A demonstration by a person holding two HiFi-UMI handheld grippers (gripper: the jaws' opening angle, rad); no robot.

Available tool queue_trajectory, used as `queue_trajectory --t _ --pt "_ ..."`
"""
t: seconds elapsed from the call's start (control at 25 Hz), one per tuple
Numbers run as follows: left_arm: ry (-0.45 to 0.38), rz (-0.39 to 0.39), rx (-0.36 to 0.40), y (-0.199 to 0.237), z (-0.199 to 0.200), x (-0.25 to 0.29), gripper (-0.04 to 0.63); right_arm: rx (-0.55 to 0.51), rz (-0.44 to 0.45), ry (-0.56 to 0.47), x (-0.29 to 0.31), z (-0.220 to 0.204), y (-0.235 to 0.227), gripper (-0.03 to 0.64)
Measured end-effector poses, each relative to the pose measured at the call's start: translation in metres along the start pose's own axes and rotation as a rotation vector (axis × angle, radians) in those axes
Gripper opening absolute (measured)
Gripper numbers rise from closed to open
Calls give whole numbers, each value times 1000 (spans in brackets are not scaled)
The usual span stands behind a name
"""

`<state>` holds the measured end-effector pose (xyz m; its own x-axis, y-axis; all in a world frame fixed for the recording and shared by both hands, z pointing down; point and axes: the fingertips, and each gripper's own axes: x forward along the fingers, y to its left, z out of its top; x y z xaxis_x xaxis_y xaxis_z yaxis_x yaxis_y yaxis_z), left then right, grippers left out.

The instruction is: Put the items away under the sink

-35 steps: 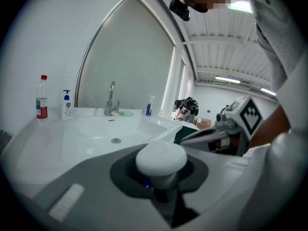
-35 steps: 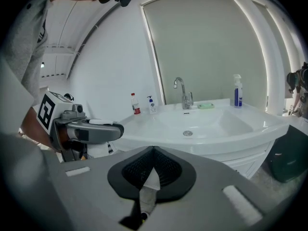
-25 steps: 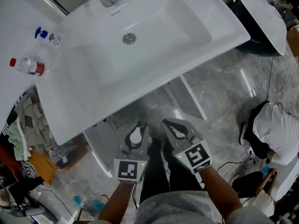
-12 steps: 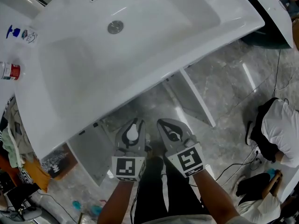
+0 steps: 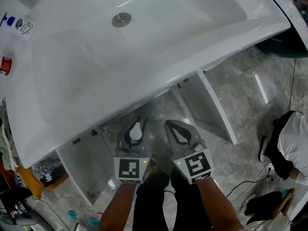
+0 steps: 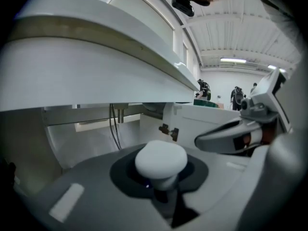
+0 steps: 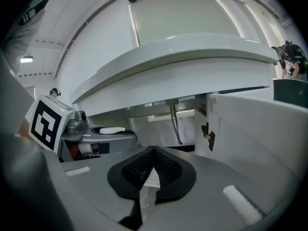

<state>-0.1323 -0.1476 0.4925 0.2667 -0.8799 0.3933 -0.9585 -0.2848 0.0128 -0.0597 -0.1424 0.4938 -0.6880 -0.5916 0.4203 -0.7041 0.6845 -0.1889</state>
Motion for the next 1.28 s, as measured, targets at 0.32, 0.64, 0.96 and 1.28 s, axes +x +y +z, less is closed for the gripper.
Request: queue_trajectory --t 0.32,0.64,0.96,1.28 --pt "-50 19 0 19 -47 47 77 -16 -9 -73 46 -43 -30 -2" --pt "-112 23 72 42 -90 102 76 -84 -7 -133 99 -94 -49 -2" --pt "-205 8 147 63 -117 175 75 -112 -52 -201 142 -137 -79 -2" --pt "-228 -48 167 70 -145 244 75 -88 -75 -225 149 -151 -93 -2"
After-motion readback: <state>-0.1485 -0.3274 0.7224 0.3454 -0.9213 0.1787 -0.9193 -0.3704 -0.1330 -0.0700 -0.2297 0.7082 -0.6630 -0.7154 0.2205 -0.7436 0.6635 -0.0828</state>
